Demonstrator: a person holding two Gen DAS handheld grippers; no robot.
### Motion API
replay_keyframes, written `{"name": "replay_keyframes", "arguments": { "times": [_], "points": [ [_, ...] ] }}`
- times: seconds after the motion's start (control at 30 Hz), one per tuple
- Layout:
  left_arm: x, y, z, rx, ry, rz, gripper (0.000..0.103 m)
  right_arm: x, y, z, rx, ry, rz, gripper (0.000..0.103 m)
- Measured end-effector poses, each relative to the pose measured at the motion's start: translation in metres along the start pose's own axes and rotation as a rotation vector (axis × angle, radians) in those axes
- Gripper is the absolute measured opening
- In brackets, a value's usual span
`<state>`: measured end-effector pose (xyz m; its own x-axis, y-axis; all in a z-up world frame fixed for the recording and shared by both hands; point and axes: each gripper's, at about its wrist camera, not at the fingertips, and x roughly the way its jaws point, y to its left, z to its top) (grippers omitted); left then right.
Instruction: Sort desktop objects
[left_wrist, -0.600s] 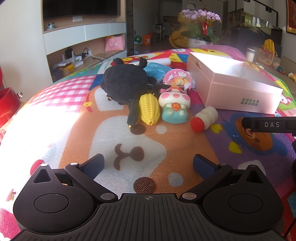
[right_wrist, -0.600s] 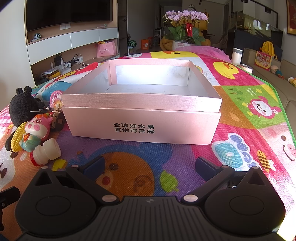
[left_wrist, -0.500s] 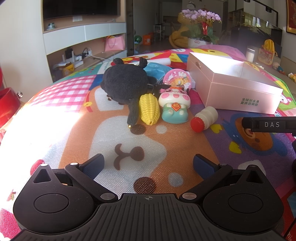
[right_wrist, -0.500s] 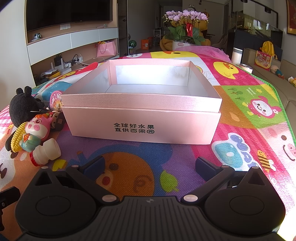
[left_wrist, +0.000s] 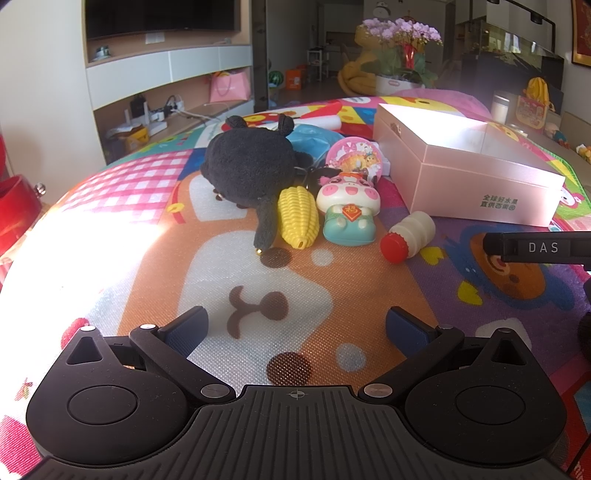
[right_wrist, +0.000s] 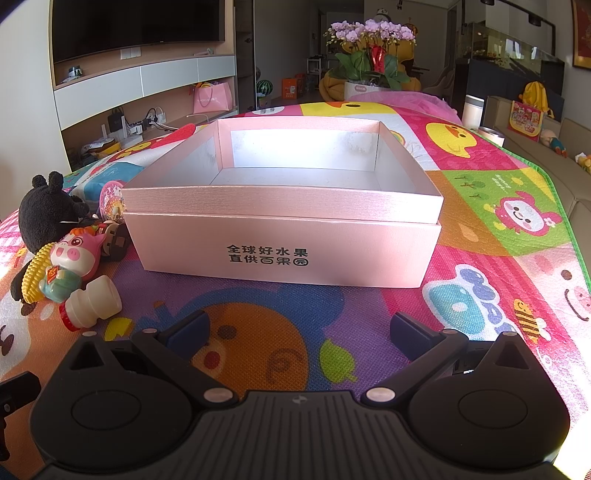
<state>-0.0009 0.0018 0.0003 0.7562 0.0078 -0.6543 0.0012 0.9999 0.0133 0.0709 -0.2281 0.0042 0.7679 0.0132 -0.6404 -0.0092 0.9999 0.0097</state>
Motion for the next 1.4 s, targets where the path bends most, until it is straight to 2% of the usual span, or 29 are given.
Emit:
{"name": "replay_keyframes", "arguments": {
  "times": [0.73, 0.87, 0.93, 1.03, 1.1, 1.17, 1.23, 1.37, 1.4],
  "points": [
    [0.001, -0.004, -0.001, 0.003, 0.003, -0.004, 0.103, -0.001, -0.001, 0.007, -0.022, 0.079, 0.019, 0.103],
    [-0.003, 0.006, 0.0, -0.015, -0.01, -0.048, 0.103, -0.003, -0.002, 0.007, -0.031, 0.076, 0.033, 0.103],
    [-0.008, 0.013, 0.004, -0.022, -0.035, -0.066, 0.103, -0.006, 0.0, 0.006, -0.048, 0.063, 0.056, 0.103],
    [-0.013, 0.025, 0.009, 0.008, -0.077, -0.04, 0.103, -0.024, 0.011, 0.003, -0.1, -0.049, 0.093, 0.103],
    [-0.014, 0.032, 0.011, 0.021, -0.081, -0.032, 0.103, -0.035, 0.025, 0.007, -0.137, -0.1, 0.168, 0.103],
    [-0.015, 0.037, 0.011, 0.031, -0.075, -0.032, 0.103, -0.039, 0.039, 0.013, -0.156, -0.113, 0.244, 0.095],
    [-0.017, 0.037, 0.009, 0.046, -0.065, -0.043, 0.103, -0.035, 0.055, 0.019, -0.194, -0.086, 0.32, 0.079],
    [-0.021, 0.028, 0.011, 0.096, -0.072, -0.079, 0.103, -0.02, 0.085, 0.019, -0.26, -0.028, 0.41, 0.067],
    [-0.022, 0.025, 0.013, 0.11, -0.076, -0.086, 0.103, -0.015, 0.089, 0.019, -0.264, -0.005, 0.412, 0.053]
  ]
}}
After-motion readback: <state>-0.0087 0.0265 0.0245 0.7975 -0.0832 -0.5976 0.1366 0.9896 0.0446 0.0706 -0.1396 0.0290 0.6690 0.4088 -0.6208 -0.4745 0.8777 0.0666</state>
